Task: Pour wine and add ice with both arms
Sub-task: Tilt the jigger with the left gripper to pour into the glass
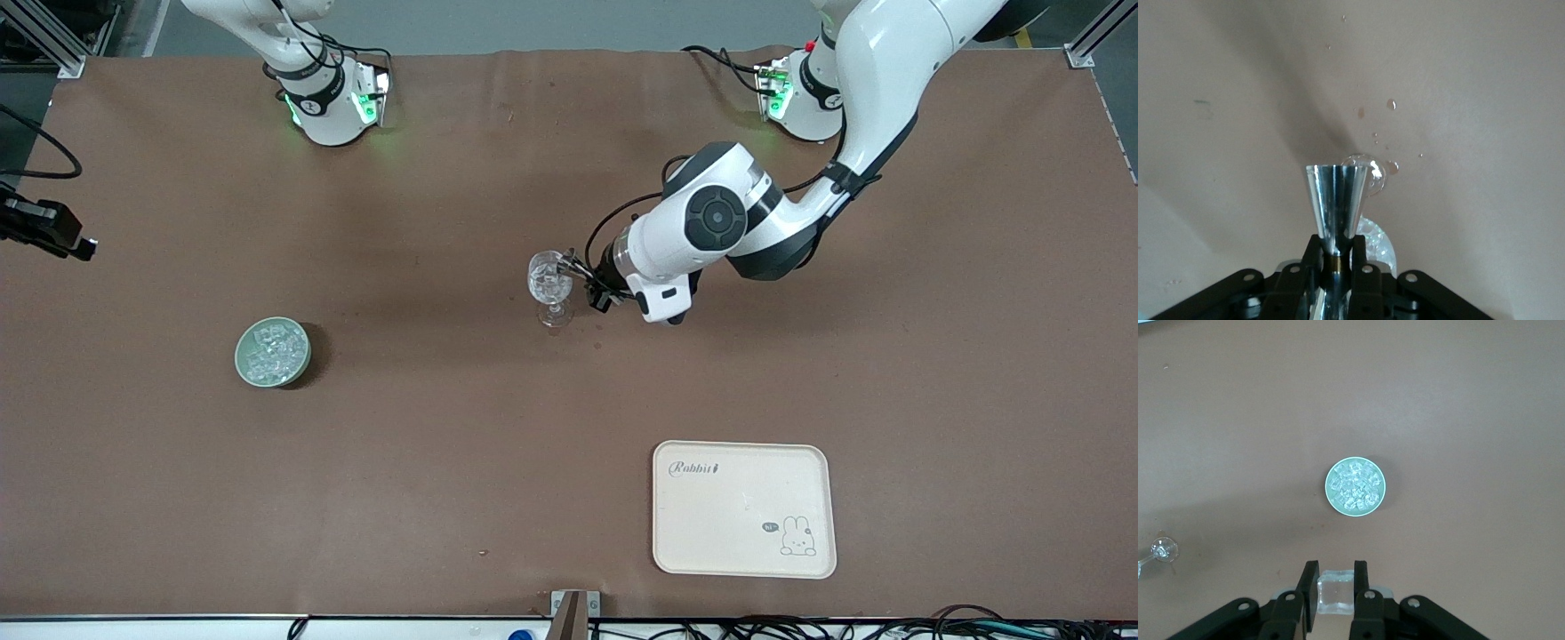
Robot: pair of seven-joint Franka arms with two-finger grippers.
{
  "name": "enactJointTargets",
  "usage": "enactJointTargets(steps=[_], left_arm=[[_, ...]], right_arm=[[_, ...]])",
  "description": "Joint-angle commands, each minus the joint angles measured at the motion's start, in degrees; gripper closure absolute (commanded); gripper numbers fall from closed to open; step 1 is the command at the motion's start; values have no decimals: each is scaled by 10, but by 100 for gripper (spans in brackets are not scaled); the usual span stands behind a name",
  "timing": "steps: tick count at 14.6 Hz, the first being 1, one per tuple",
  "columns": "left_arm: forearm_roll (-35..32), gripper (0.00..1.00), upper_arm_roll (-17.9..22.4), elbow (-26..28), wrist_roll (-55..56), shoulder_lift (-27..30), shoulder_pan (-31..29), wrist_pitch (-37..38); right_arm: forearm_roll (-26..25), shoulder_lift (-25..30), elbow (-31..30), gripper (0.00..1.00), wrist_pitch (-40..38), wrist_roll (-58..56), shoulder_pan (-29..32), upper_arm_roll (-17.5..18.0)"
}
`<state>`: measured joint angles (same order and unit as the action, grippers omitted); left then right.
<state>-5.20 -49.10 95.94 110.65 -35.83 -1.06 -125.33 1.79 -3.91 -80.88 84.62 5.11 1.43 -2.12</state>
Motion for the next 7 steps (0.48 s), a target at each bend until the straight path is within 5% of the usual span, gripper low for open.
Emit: enactJointTargets(steps=[1,7], left_arm=[[-24,100,-4,-21,17,-13,11,18],[-47,100,-5,-36,32,-14,19,50]], right_arm=[[-2,11,-9,98,-2,-1,-3,-2],[-1,11,-9,98,-2,-1,-3,-1]])
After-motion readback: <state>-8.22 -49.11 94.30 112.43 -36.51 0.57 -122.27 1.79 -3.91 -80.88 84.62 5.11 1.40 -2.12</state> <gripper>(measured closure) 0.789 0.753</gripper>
